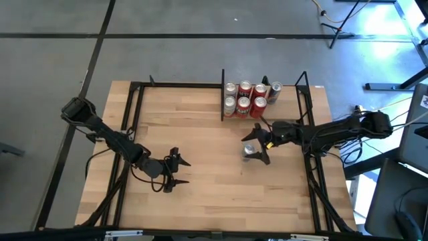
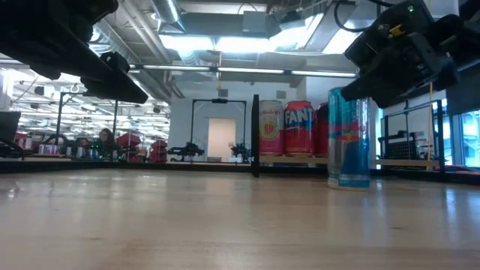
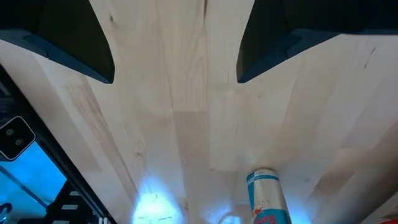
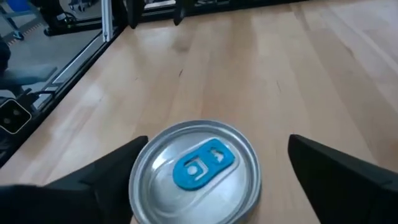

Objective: Place canned beverage on shelf
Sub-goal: Put the blue soda can on the shelf aligned with the other blue soda can

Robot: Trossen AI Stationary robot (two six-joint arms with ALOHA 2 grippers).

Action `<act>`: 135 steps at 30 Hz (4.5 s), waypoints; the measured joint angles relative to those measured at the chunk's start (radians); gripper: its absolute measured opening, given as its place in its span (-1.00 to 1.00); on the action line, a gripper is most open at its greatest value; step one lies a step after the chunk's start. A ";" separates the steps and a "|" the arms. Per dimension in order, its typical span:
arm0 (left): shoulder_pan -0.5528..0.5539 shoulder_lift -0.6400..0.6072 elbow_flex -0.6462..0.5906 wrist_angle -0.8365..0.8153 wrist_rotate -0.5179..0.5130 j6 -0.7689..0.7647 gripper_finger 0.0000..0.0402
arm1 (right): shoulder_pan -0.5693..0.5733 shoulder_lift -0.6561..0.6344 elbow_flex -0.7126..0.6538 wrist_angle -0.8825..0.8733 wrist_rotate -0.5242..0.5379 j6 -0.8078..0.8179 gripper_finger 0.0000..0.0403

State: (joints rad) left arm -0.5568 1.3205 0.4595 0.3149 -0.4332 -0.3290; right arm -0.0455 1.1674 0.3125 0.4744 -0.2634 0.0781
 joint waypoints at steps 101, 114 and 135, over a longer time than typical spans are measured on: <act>0.007 0.000 0.000 -0.034 0.005 -0.001 0.60 | -0.690 -0.004 0.662 -1.453 0.184 -0.375 -0.03; 0.010 0.000 0.000 -0.033 0.005 0.025 0.60 | -0.691 -0.004 0.649 -1.392 0.235 -0.395 0.07; 0.009 0.000 0.000 -0.032 0.045 0.025 0.60 | -0.688 -0.007 0.680 -1.385 0.279 -0.398 0.34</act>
State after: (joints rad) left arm -0.5473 1.3205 0.4591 0.2829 -0.3885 -0.3038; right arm -0.7338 1.1606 0.9925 -0.9106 0.0153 -0.3195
